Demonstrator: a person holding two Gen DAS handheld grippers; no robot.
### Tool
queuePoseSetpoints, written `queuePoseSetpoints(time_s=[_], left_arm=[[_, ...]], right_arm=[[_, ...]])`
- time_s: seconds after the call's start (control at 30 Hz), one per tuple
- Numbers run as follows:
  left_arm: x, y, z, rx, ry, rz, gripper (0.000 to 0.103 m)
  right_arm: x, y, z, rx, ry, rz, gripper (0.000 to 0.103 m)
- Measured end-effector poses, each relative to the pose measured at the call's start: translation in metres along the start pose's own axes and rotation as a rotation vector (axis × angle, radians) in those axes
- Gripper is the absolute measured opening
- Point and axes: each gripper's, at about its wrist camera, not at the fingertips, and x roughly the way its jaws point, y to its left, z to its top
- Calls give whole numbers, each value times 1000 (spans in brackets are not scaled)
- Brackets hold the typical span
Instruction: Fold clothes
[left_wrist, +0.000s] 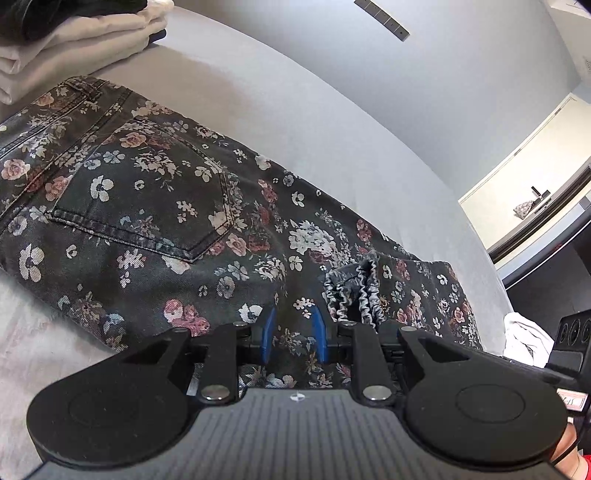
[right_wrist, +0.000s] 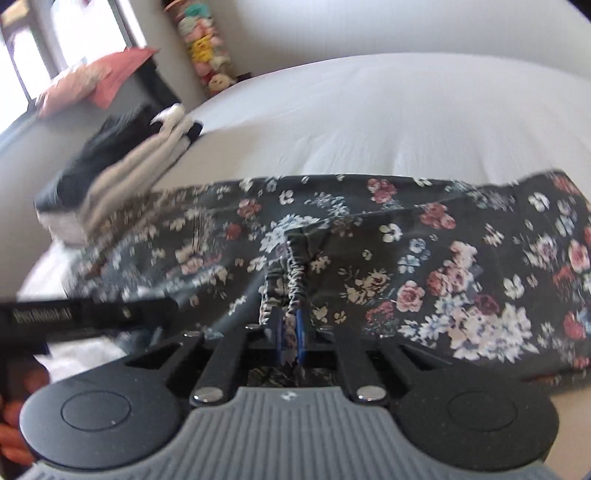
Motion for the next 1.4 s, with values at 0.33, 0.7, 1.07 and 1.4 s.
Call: queuePoseSetpoints(time_s=[0.33, 0.7, 1.07, 1.4], left_arm=[[-2, -3, -1, -4, -4, -48, 25], [27, -21, 4, -39, 40, -141, 56], [64, -16, 5, -196, 201, -111, 57], [86, -19, 5, -231, 206, -125, 48]], right_arm=[[-5, 20, 1, -49, 16, 48, 5], [-3, 12, -4, -52, 77, 39, 21], [-12, 5, 1, -111, 120, -51, 32], [-3, 5, -1, -122, 154, -52, 32]])
